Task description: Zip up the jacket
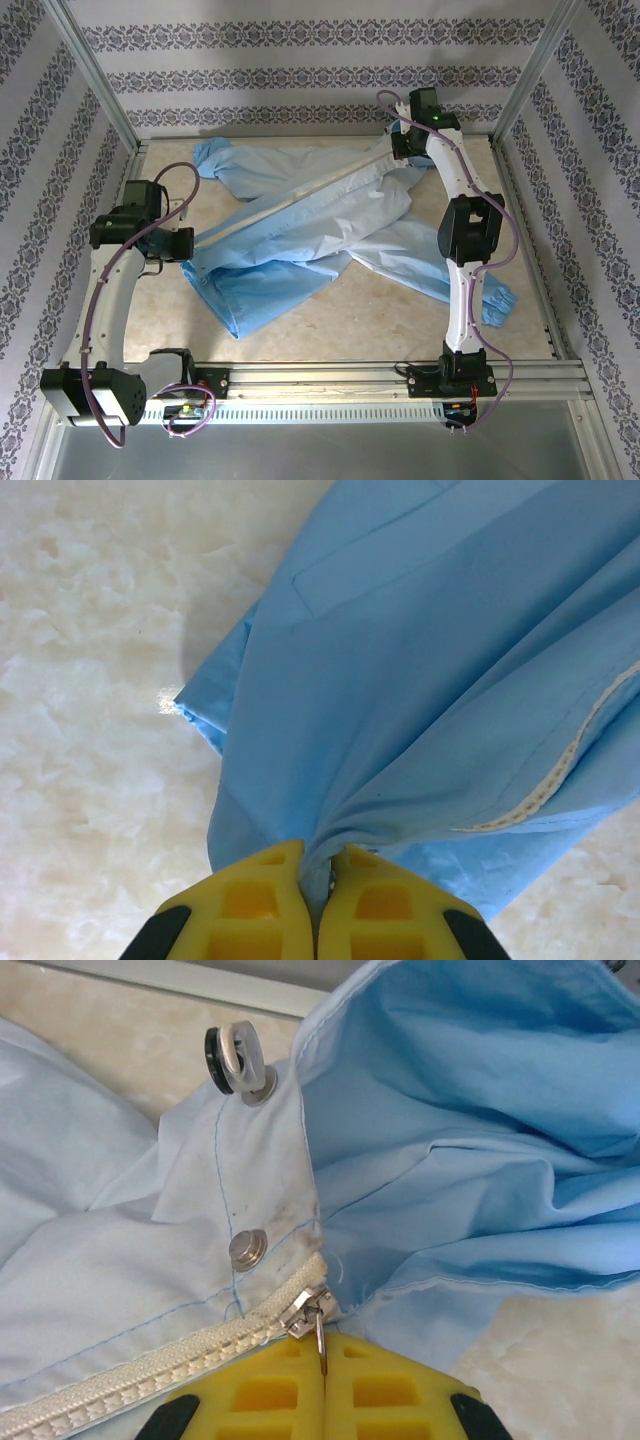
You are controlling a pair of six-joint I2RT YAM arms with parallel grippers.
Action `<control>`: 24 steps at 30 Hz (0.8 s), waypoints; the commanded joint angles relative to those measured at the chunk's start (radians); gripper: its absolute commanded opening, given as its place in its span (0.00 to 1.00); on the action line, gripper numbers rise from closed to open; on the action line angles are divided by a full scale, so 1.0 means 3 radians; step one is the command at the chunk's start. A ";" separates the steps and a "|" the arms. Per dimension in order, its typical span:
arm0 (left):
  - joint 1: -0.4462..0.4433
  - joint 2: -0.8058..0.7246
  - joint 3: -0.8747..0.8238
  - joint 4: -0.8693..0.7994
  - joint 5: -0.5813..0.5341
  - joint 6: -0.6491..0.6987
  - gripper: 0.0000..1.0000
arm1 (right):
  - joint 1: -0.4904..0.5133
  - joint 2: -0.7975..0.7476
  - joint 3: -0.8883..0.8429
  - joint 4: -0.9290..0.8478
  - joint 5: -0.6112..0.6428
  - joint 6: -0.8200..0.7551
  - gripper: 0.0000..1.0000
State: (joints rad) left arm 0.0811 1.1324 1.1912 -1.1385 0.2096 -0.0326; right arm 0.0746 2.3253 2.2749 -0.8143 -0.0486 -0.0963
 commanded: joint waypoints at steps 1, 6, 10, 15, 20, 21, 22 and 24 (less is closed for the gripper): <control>0.0093 -0.0028 0.0041 -0.0152 -0.0094 0.0050 0.01 | -0.0092 -0.0144 0.0051 0.0214 0.0359 0.0045 0.12; 0.0093 -0.0053 0.0148 -0.0175 -0.0093 0.0051 0.43 | -0.0076 -0.0364 -0.0030 0.0231 0.0372 0.0042 0.38; 0.0093 -0.0121 0.0367 -0.0242 -0.0194 0.0098 0.51 | -0.0048 -0.0606 -0.0152 0.0265 0.0378 0.0019 0.46; 0.0093 -0.0249 0.0593 -0.0217 -0.0309 0.0185 0.58 | 0.0002 -0.1100 -0.0701 0.0497 0.0368 0.0083 0.50; 0.0093 -0.0477 0.0741 -0.0060 -0.0593 0.0296 0.70 | 0.0043 -0.1821 -0.1578 0.0886 0.0297 0.0199 0.54; 0.0093 -0.0536 0.0715 0.0015 -0.0584 0.0309 0.72 | 0.0043 -0.1955 -0.1743 0.0963 0.0282 0.0225 0.55; 0.0095 -0.0627 0.0653 0.0128 -0.0557 0.0324 0.75 | 0.0048 -0.2113 -0.1946 0.1071 0.0268 0.0260 0.56; 0.0093 -0.0839 0.0452 0.0418 -0.0487 0.0381 0.81 | 0.0047 -0.2415 -0.2338 0.1290 0.0228 0.0326 0.59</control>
State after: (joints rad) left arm 0.1001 0.9440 1.3712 -1.1225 0.0738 0.0414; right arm 0.0860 1.6863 1.6791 -0.5369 0.0360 -0.0410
